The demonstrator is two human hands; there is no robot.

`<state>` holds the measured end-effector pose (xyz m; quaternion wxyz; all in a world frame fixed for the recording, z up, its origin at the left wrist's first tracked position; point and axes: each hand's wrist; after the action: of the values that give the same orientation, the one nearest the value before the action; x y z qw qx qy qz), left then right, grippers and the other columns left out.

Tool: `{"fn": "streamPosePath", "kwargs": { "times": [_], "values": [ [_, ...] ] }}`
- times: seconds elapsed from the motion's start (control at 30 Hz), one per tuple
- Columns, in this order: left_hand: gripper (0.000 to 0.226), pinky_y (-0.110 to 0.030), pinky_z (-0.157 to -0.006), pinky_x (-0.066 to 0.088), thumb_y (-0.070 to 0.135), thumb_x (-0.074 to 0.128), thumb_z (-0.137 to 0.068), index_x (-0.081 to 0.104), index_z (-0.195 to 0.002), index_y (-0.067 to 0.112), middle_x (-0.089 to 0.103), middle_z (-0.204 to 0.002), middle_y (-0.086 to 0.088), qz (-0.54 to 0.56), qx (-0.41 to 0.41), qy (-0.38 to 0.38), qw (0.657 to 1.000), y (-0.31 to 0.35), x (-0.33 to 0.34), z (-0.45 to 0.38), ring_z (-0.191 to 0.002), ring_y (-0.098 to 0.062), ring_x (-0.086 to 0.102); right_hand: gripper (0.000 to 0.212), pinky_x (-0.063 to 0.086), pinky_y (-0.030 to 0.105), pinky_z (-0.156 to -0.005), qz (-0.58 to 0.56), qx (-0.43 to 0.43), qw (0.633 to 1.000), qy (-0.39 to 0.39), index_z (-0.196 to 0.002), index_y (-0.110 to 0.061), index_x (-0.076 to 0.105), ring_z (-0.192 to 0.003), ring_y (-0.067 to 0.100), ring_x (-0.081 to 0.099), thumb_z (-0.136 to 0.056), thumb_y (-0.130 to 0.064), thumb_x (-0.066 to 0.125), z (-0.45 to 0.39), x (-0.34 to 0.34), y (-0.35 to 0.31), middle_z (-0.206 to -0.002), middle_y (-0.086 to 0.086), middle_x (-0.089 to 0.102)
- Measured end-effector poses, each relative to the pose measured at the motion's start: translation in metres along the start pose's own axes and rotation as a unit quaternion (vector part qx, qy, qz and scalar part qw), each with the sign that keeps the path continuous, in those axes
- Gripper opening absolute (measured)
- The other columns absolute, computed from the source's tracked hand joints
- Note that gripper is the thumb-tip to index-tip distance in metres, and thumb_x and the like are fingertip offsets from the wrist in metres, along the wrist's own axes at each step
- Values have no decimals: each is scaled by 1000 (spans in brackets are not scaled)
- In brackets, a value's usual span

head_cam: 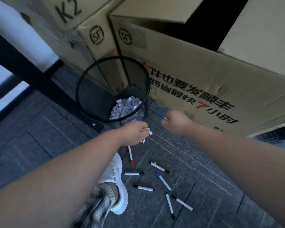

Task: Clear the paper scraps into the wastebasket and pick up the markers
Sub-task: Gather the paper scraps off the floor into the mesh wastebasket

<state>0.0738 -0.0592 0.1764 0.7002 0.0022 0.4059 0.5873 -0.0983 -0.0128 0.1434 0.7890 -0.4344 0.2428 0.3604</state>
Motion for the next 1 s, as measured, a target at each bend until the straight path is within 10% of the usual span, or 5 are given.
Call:
{"fn": "streamPosePath", "kwargs": {
  "times": [0.83,1.0],
  "values": [
    [37,-33,-53,18,13,39,-95,26,-60,13,33,-62,-4,-19,-25,268,963,-59,-105,-18,-61,-22,34,34,18,28,-46,-11,-73,993,91,-61,-14,24,-52,15,23,-91,-9,40,-86,-40,-120,-61,2,30],
    [19,-37,-68,36,12,35,-98,41,-81,5,52,-92,-21,-26,-73,269,960,-72,-101,-35,-81,-31,46,22,30,28,-54,58,-76,993,63,-73,-11,36,-74,23,44,-95,-10,40,-106,-26,-128,-86,6,45]
  ]
}}
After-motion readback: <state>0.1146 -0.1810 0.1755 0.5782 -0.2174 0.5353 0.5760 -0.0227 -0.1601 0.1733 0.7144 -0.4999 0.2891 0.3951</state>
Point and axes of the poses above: each hand's wrist, its own z-axis away from the middle knuckle, its own x-axis out of the palm, y = z × x
